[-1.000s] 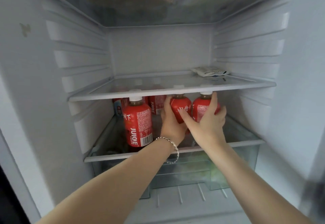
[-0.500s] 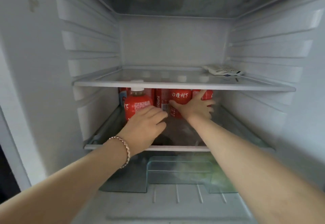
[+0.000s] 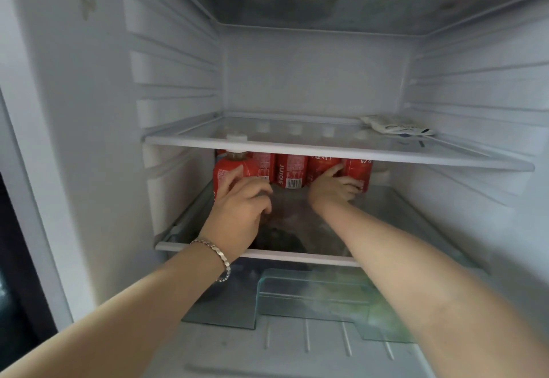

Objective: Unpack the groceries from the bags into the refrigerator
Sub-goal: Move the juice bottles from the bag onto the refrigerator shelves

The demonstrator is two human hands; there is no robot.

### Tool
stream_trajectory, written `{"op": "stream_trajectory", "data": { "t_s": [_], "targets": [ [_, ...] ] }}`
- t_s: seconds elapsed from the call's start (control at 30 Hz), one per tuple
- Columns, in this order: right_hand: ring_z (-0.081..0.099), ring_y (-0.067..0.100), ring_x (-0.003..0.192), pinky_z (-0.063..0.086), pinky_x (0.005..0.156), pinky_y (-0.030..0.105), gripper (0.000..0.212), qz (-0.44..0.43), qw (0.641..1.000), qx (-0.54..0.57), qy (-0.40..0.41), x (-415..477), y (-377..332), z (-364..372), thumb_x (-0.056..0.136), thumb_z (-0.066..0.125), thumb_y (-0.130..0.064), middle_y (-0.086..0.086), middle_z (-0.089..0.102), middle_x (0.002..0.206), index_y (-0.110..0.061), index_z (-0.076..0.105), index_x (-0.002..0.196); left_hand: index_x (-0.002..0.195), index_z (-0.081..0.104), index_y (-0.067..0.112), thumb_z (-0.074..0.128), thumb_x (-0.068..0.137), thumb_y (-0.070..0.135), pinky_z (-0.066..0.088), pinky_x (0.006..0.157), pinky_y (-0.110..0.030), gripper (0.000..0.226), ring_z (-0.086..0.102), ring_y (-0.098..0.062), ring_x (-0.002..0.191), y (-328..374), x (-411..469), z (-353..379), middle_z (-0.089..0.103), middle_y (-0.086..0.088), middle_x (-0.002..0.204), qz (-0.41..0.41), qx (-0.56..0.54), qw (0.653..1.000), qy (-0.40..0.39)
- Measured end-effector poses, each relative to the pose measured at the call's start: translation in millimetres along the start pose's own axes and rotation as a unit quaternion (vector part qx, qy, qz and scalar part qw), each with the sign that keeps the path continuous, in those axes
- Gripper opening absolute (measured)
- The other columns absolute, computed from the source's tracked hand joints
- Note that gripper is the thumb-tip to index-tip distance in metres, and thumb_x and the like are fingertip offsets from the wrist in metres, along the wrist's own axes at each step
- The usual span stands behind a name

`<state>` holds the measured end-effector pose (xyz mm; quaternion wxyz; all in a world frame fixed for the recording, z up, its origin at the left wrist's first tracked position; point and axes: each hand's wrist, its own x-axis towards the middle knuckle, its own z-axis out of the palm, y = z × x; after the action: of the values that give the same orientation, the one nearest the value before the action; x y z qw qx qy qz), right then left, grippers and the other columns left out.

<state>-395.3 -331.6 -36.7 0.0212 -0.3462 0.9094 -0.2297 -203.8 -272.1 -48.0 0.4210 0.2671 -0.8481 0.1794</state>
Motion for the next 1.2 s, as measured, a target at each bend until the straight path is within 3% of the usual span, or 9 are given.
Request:
{"op": "stream_trajectory", "data": {
  "t_s": [0.23,0.37,0.43,0.53,0.6,0.7,0.97,1.1,1.2],
  "targets": [
    [0.035,0.043,0.127,0.036,0.106,0.040,0.081,0.006,0.968,0.251,0.000,8,35,-31,0.081,0.066,-0.027,0.028,0.019,0.141,-0.008,0.016,0.143,0.092,0.068,0.014,0.074,0.069,-0.001,0.038,0.099,-0.059,0.029,0.027,-0.027,0.117,8,-9,-1,0.035,-0.005,0.126,-0.216,-0.018,0.974,0.067],
    [0.038,0.039,0.124,0.037,0.105,0.037,0.072,-0.021,0.975,0.215,-0.041,-4,39,-32,0.080,0.067,-0.033,0.028,0.026,0.139,-0.007,0.032,0.137,0.121,0.060,0.029,0.059,0.089,0.015,0.013,0.109,-0.031,0.035,0.010,-0.030,0.139,13,-1,-8,0.010,-0.007,0.152,-0.274,-0.042,0.960,-0.042],
    [0.043,0.036,0.119,0.040,0.099,0.034,0.045,-0.065,0.975,0.195,-0.084,-19,34,-28,0.083,0.062,-0.030,0.026,0.037,0.134,-0.007,0.051,0.120,0.137,0.039,0.034,0.054,0.092,0.024,0.016,0.106,-0.023,0.048,0.017,-0.026,0.138,8,7,-10,0.003,-0.004,0.152,-0.349,-0.106,0.927,-0.093],
    [0.059,0.029,0.099,0.047,0.085,0.034,0.013,-0.151,0.953,0.236,-0.117,-41,26,-25,0.084,0.058,-0.023,0.014,0.064,0.098,-0.014,0.061,0.074,0.146,0.011,0.038,0.049,0.095,0.029,0.032,0.108,-0.037,0.064,0.028,-0.035,0.134,-8,19,-4,-0.005,-0.015,0.153,-0.402,-0.053,0.894,-0.192],
    [0.062,0.023,0.087,0.051,0.081,0.035,0.014,-0.194,0.937,0.262,-0.128,-56,22,-23,0.086,0.056,-0.020,0.005,0.066,0.085,-0.012,0.065,0.078,0.149,0.007,0.033,0.046,0.096,0.034,0.035,0.105,-0.045,0.065,0.030,-0.042,0.131,-19,27,3,0.001,-0.028,0.151,-0.392,0.026,0.891,-0.226],
    [0.059,0.020,0.099,0.048,0.091,0.039,0.008,-0.227,0.937,0.246,-0.099,-65,21,-13,0.087,0.057,-0.020,0.001,0.065,0.100,-0.020,0.065,0.090,0.148,0.017,0.022,0.045,0.097,0.040,0.037,0.106,-0.040,0.061,0.036,-0.039,0.128,-30,40,12,0.023,-0.029,0.143,-0.359,0.099,0.888,-0.270],
    [0.059,0.021,0.102,0.048,0.095,0.041,0.020,-0.259,0.934,0.223,-0.105,-65,27,-9,0.086,0.059,-0.015,0.002,0.065,0.104,-0.032,0.055,0.075,0.131,0.042,-0.001,0.058,0.085,0.052,0.040,0.081,-0.029,0.072,0.053,-0.030,0.111,-41,54,26,0.048,-0.019,0.125,-0.511,-0.081,0.843,-0.145],
    [0.060,0.018,0.097,0.051,0.092,0.036,0.014,-0.276,0.933,0.213,-0.090,-71,28,-13,0.087,0.059,-0.012,0.001,0.064,0.103,-0.026,0.058,0.084,0.135,0.039,0.002,0.050,0.091,0.050,0.041,0.097,-0.037,0.066,0.049,-0.033,0.119,-37,46,20,0.046,-0.020,0.131,-0.478,-0.032,0.849,-0.223],
    [0.060,0.016,0.098,0.050,0.091,0.031,0.010,-0.314,0.932,0.145,-0.109,-78,28,-23,0.089,0.057,-0.011,0.001,0.063,0.102,-0.019,0.061,0.093,0.132,0.047,0.009,0.044,0.097,0.022,0.042,0.099,-0.037,0.038,0.050,-0.031,0.119,-30,40,7,0.050,-0.015,0.131,-0.425,0.020,0.846,-0.320]
  ]
}}
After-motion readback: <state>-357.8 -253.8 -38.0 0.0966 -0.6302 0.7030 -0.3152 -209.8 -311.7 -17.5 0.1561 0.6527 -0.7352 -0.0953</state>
